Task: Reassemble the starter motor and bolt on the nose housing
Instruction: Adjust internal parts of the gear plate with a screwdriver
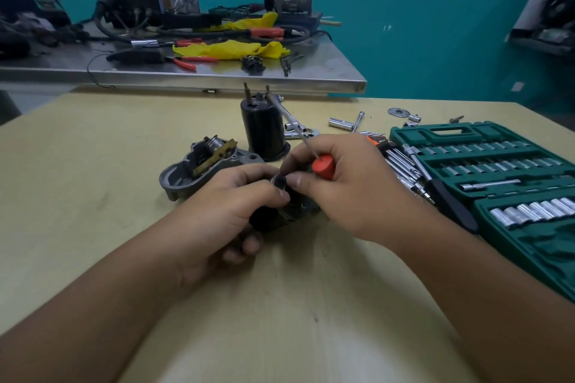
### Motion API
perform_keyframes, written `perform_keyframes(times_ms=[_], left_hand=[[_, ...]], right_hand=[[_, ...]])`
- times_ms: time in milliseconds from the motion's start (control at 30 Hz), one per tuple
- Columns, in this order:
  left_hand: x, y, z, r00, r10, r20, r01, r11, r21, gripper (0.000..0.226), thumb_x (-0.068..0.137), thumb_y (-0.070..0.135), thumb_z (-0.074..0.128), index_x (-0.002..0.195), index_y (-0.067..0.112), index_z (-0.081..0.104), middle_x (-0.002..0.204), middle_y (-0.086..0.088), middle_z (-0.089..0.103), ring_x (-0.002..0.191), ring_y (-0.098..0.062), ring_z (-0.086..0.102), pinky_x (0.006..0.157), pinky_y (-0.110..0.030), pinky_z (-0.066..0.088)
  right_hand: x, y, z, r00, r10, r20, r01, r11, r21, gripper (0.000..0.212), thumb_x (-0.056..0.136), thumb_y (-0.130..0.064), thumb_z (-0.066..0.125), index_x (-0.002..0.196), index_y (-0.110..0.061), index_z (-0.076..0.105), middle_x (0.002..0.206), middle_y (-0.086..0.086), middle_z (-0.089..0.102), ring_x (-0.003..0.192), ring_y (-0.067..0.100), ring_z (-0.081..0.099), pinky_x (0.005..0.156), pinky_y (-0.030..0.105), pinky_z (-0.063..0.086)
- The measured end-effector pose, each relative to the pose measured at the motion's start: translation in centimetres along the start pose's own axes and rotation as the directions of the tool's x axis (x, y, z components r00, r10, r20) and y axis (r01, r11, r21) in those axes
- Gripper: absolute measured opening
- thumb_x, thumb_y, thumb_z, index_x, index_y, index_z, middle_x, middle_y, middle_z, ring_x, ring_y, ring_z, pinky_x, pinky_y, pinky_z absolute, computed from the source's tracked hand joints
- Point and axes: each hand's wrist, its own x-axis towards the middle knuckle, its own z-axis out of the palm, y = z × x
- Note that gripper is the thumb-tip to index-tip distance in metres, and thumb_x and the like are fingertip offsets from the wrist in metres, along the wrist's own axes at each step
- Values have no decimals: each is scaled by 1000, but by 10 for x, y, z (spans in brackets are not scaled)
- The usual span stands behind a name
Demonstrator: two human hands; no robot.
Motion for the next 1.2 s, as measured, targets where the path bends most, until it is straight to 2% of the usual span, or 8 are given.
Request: perform_keyframes(times_ms=[100, 233, 367, 500, 767, 900, 1067, 1200], left_hand=[[0, 0, -1, 1000, -2, 1, 2, 1000, 1, 26, 92, 17, 64, 106, 36, 75, 85, -6, 75, 36, -15, 42, 38, -13, 28], [0, 0, -1, 1000, -13, -3, 13, 1000, -7, 27, 92, 16, 64, 105, 37, 76, 88, -7, 77, 36, -15, 43, 38, -13, 29], [1, 0, 0, 1000, -8, -10, 8, 1000, -29, 27, 90, 18, 61, 103, 36, 76, 84, -5, 75, 35, -14, 41, 39, -11, 29], [1, 1, -1, 1000, -17, -23, 16, 999, -42, 29, 93, 17, 58, 103, 38, 76, 86, -7, 75, 35, -14, 40, 39, -11, 28], [1, 1, 0, 999, -22, -26, 21, 998, -56, 27, 92, 16, 60, 100, 36, 77, 86, -6, 77, 34, -14, 40, 38, -11, 28], [1, 1, -2, 1000, -18, -24, 17, 998, -61, 29, 93, 16, 60, 98, 38, 77, 84, -5, 77, 35, -14, 41, 38, -11, 28], [1, 1, -3, 999, -24, -26, 22, 998, -67, 30, 93, 17, 60, 98, 41, 77, 81, -2, 76, 34, -13, 40, 37, -11, 27], [1, 1, -3, 999, -26, -34, 23, 998, -67, 28, 92, 17, 61, 103, 38, 77, 85, -4, 76, 33, -13, 40, 37, -11, 28]], right_hand=[[0, -1, 2, 991, 133, 14, -133, 970, 203, 29, 90, -7, 75, 73, -30, 72, 59, -18, 65, 48, -7, 56, 46, 9, 40], [-2, -3, 10, 970, 244, -19, -229, 931, 284, 25, 91, -5, 72, 74, -23, 72, 58, -8, 64, 38, 0, 50, 42, 15, 39], [-6, -8, 18, 954, 298, -27, -262, 877, 402, 26, 92, -3, 71, 74, -21, 72, 82, 4, 73, 34, -2, 48, 35, 16, 36], [-10, -14, 27, 938, 343, -53, -258, 791, 555, 28, 93, -2, 71, 73, -21, 71, 111, -10, 71, 37, -5, 51, 33, 18, 36], [-5, -7, 26, 947, 295, -127, -231, 900, 369, 32, 93, -6, 72, 70, -28, 69, 110, -14, 71, 61, 8, 56, 51, 26, 46], [-8, -8, 27, 955, 284, -81, -210, 846, 491, 31, 93, -2, 70, 72, -24, 70, 113, -11, 70, 43, -3, 56, 36, 21, 42], [-8, -6, 30, 955, 275, -108, -193, 859, 474, 29, 94, -3, 70, 75, -25, 70, 105, -8, 73, 39, -2, 54, 36, 22, 43], [-6, 1, 32, 955, 224, -193, -155, 935, 320, 28, 94, -10, 72, 77, -32, 70, 96, -10, 74, 56, 4, 59, 58, 31, 51]])
